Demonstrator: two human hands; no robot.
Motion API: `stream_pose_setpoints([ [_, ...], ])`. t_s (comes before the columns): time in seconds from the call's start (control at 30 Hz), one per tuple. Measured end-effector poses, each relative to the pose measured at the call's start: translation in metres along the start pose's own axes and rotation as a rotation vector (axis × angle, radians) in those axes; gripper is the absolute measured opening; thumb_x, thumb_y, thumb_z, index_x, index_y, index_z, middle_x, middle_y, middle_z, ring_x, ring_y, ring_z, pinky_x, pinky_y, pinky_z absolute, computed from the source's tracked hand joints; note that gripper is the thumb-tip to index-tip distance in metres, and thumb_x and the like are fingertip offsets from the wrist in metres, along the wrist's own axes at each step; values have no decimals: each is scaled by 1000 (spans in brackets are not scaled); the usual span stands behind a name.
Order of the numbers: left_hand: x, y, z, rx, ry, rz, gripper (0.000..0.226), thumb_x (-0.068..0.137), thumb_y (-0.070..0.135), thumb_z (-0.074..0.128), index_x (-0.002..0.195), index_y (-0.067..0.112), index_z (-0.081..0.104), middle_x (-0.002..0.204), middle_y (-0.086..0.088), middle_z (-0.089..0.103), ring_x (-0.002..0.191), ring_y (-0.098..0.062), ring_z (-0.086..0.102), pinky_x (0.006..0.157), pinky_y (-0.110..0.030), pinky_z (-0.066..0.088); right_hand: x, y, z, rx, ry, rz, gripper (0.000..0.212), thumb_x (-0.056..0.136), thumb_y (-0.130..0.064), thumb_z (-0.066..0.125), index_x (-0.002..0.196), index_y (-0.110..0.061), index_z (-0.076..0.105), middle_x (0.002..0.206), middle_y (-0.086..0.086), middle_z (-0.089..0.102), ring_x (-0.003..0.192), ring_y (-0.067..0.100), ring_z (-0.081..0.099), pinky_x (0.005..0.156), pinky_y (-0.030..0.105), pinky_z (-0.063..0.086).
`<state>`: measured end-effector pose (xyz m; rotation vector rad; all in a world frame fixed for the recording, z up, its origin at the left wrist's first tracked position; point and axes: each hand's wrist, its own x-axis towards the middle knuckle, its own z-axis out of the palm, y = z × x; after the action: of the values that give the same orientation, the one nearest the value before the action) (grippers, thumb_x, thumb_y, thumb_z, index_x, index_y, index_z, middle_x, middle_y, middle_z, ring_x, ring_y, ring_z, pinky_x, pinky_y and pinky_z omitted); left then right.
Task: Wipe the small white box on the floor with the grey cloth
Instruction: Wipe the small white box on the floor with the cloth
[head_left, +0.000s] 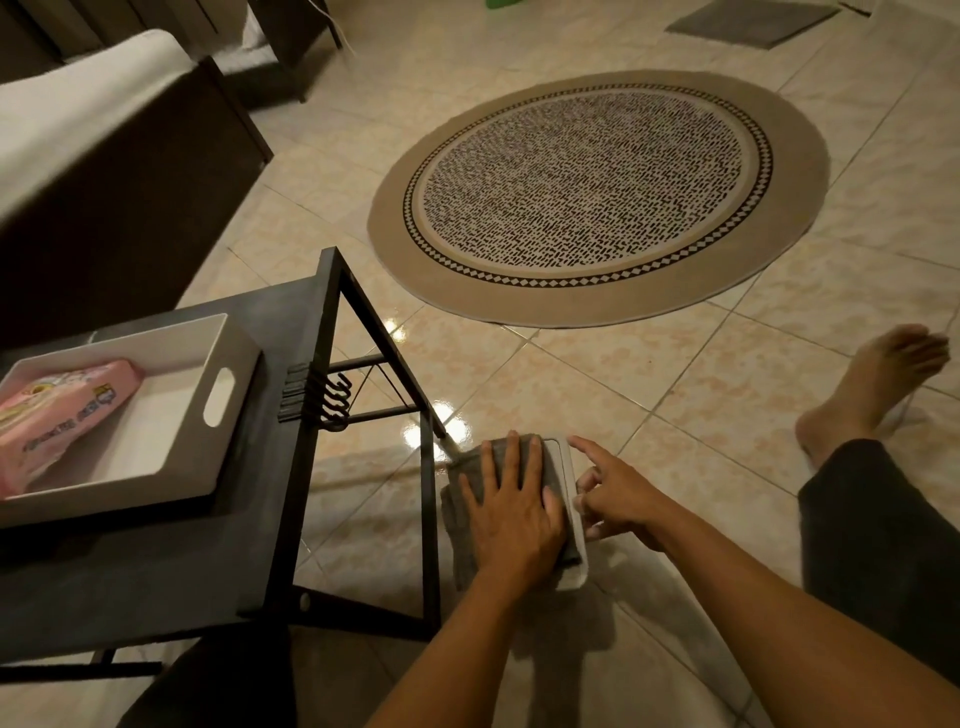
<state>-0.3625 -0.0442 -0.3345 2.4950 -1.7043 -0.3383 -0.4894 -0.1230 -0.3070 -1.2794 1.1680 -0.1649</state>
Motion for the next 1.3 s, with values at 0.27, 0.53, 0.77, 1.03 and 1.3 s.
stream_pose_setpoints([
  [0.27, 6, -5, 2, -12, 19, -36, 65, 96, 49, 19, 154, 35, -7, 162, 4, -16, 146, -24, -22, 114, -61, -13, 12, -6, -7, -24, -5, 8, 85, 84, 17, 53, 147, -37, 36, 101, 15, 55, 75, 25, 63, 70, 47, 64],
  [0.53, 13, 13, -1, 27, -15, 67, 62, 97, 50, 16, 153, 37, -7, 162, 4, -18, 146, -23, -23, 115, -60, -11, 12, -4, -9, -7, -5, 2, 80, 83, 18, 47, 142, -36, 40, 96, 14, 54, 77, 24, 59, 71, 48, 64],
  [0.77, -10, 8, 4, -17, -21, -27, 63, 98, 51, 19, 152, 37, -11, 161, 3, -21, 145, -25, -26, 114, -57, -15, 13, -6, -4, -3, 0, 5, 80, 84, 17, 49, 143, -36, 40, 96, 12, 53, 73, 22, 58, 69, 46, 64],
  [1.03, 4, -7, -2, -40, 31, -117, 64, 96, 50, 14, 152, 35, -12, 163, 0, -17, 146, -28, -22, 116, -59, -8, 9, -3, -5, 3, 0, 11, 81, 85, 16, 51, 146, -35, 35, 95, 13, 54, 76, 24, 62, 69, 48, 64],
  [1.3, 5, -2, 0, -34, 18, -58, 63, 99, 48, 20, 153, 34, -10, 162, 0, -17, 146, -28, -20, 117, -57, -7, 10, -4, -4, -2, -7, 4, 79, 87, 17, 48, 146, -33, 34, 90, 11, 53, 68, 20, 60, 58, 36, 61],
])
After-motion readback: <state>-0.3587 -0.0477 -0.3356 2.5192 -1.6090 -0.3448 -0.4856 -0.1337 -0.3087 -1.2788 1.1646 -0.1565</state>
